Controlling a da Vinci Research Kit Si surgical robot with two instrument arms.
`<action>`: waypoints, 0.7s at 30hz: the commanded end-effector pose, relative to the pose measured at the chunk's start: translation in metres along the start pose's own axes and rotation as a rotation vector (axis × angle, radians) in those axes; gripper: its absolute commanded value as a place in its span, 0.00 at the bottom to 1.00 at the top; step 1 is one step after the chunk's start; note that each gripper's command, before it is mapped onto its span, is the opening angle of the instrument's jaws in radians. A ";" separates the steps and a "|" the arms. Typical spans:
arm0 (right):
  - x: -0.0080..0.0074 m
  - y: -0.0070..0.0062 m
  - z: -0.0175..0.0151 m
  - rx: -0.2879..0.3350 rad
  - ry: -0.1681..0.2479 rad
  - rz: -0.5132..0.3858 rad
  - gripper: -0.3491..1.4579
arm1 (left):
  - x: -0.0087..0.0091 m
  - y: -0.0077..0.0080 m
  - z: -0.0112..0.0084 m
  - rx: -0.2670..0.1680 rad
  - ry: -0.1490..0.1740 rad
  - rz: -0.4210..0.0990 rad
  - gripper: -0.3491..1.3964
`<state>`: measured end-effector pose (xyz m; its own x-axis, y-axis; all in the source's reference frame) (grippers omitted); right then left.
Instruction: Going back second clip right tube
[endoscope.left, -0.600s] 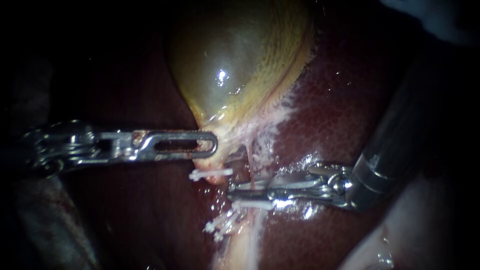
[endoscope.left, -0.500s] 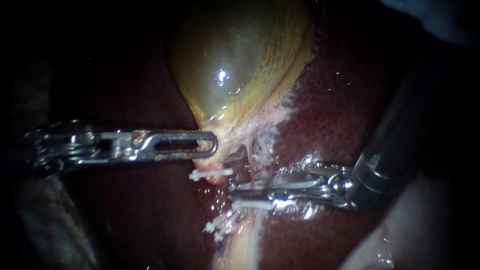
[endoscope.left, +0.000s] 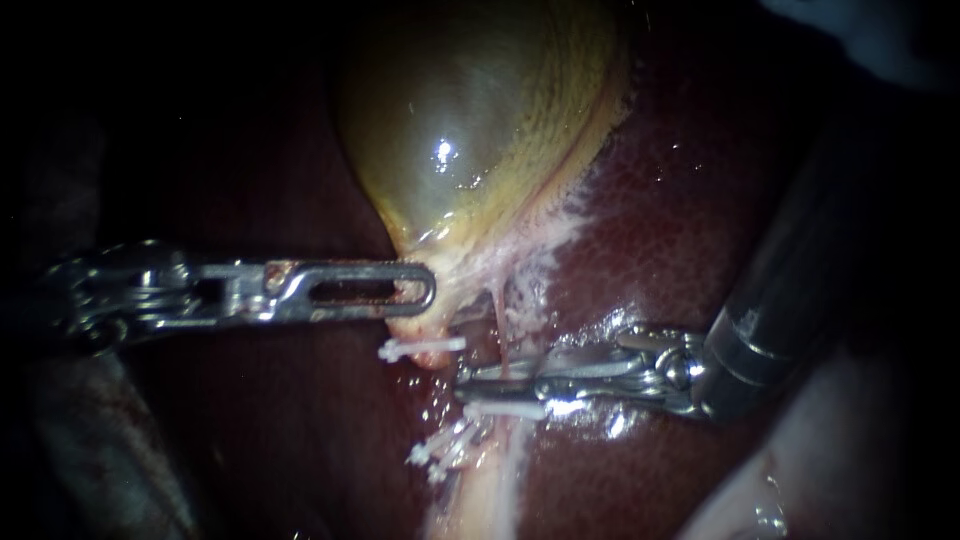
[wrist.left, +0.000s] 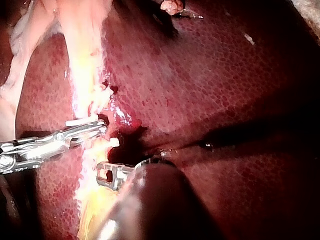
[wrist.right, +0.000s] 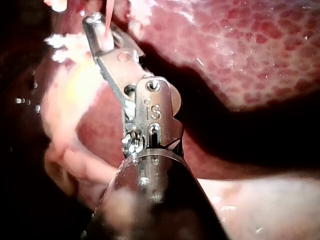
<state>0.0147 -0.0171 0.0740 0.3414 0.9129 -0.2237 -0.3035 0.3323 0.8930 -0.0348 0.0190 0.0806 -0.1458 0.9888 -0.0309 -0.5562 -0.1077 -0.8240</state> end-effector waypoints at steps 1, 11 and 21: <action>0.0000 0.0000 0.0000 -0.001 0.000 0.000 0.03 | 0.0000 0.0000 0.0000 0.000 0.000 0.000 0.00; 0.0000 -0.0001 -0.0001 0.008 0.011 -0.024 0.32 | -0.0001 0.0001 -0.0001 0.000 0.000 0.000 0.00; 0.0001 0.0000 -0.0001 0.017 0.023 -0.089 0.40 | -0.0001 0.0002 -0.0001 0.000 0.000 -0.001 0.00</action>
<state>0.0147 -0.0171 0.0739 0.3490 0.8806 -0.3207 -0.2529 0.4179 0.8726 -0.0348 0.0189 0.0804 -0.1453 0.9889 -0.0309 -0.5563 -0.1074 -0.8240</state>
